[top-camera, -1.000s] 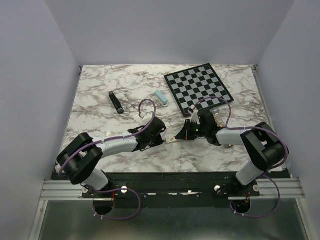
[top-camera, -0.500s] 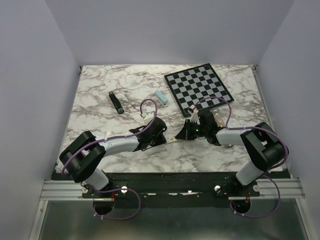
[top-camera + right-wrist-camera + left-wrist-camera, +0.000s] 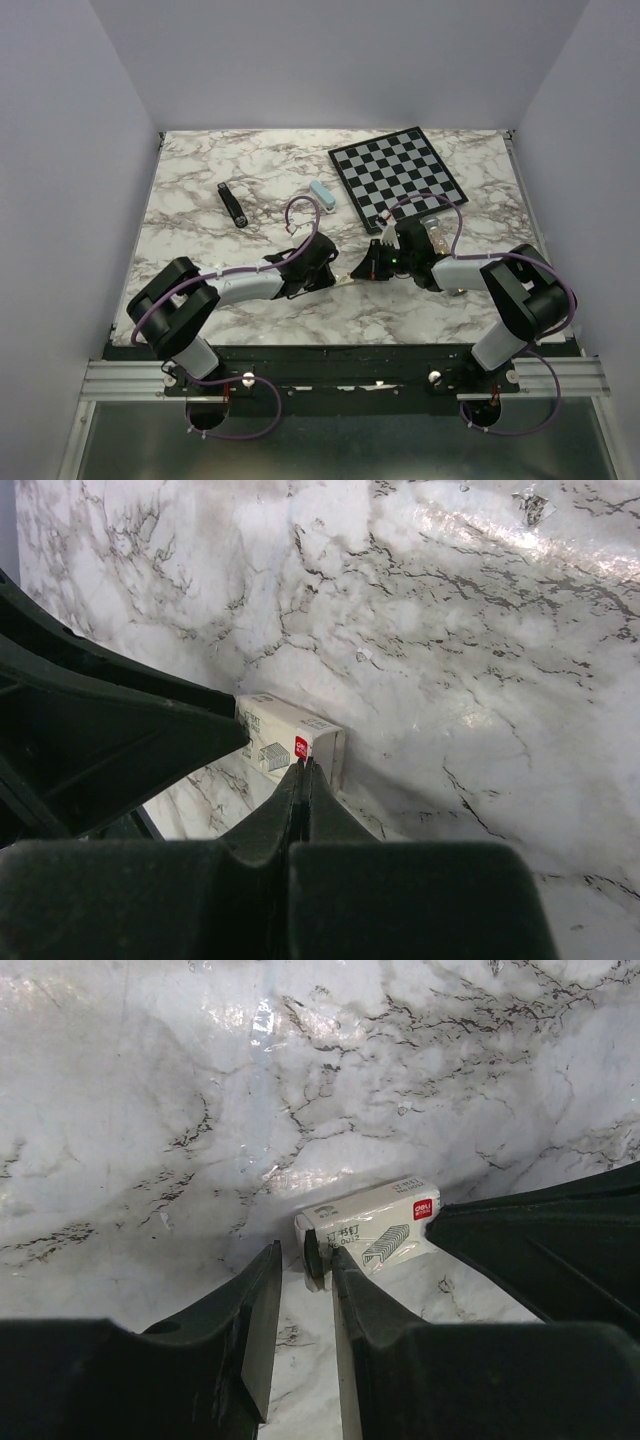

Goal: Load the staples into the stapler

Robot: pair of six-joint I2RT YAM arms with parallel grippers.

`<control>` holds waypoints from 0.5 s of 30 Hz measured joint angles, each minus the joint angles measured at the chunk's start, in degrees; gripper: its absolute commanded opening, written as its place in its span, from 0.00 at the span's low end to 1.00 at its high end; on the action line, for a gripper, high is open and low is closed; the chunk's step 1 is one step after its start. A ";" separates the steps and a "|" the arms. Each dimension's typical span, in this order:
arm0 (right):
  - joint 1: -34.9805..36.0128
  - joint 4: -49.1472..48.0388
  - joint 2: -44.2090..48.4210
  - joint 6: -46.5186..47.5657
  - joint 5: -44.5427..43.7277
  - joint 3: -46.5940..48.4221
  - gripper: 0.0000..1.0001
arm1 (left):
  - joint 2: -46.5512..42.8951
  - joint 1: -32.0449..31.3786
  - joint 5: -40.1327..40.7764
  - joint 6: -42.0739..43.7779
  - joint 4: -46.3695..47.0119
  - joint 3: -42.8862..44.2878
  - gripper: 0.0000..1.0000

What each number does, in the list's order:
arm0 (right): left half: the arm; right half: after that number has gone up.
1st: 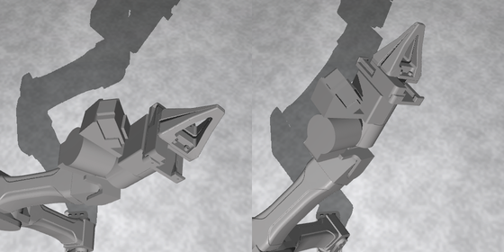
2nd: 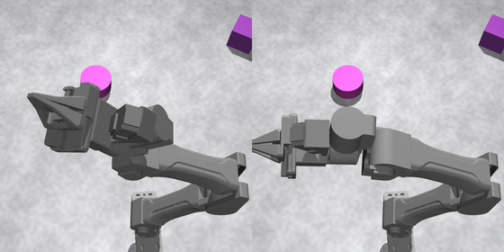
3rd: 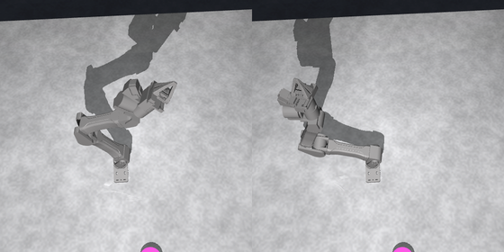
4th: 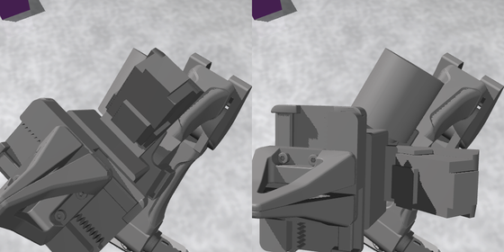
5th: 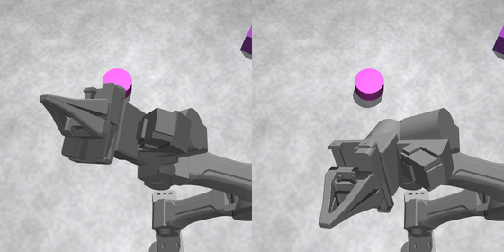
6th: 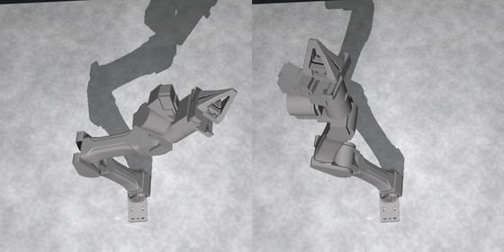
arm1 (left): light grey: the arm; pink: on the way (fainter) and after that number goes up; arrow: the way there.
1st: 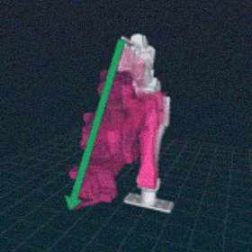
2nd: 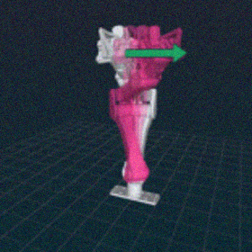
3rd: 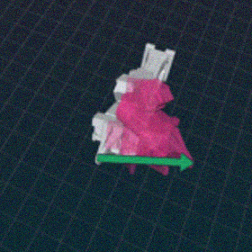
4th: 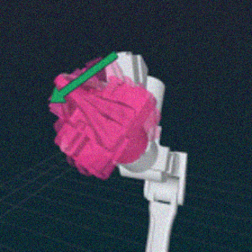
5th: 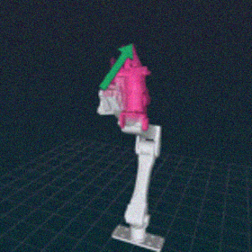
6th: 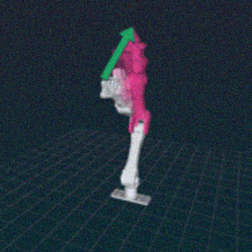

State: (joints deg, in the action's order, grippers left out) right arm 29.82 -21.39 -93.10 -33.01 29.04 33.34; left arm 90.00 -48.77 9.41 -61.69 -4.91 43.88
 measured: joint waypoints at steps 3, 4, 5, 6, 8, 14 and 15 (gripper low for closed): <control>0.00 0.00 0.00 0.00 0.15 0.00 0.01 | 0.22 0.00 -0.02 0.00 -0.46 0.33 0.31; 0.00 -0.02 0.00 0.00 0.15 0.00 0.01 | 0.22 0.00 -0.02 0.00 -0.57 0.37 0.30; 0.00 0.00 0.00 0.00 0.17 0.00 0.01 | 0.22 0.00 0.00 -0.02 -0.70 0.37 0.30; 0.00 -0.02 0.00 0.00 0.17 0.00 0.01 | 0.22 0.00 0.00 -0.02 -0.87 0.37 0.29; 0.00 -0.02 0.00 0.00 0.20 0.00 0.01 | 0.20 0.00 0.02 -0.04 -1.20 0.37 0.28; 0.00 -0.02 0.00 0.00 0.20 0.00 0.01 | 0.11 0.00 0.07 -0.02 -1.77 0.37 0.27; 0.00 0.00 0.00 0.00 0.20 0.00 0.01 | 0.11 0.00 0.07 -0.02 -1.88 0.37 0.27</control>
State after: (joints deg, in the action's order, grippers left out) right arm 29.82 -21.39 -93.10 -33.01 29.23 33.34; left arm 90.11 -48.77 9.47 -61.71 -6.79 44.25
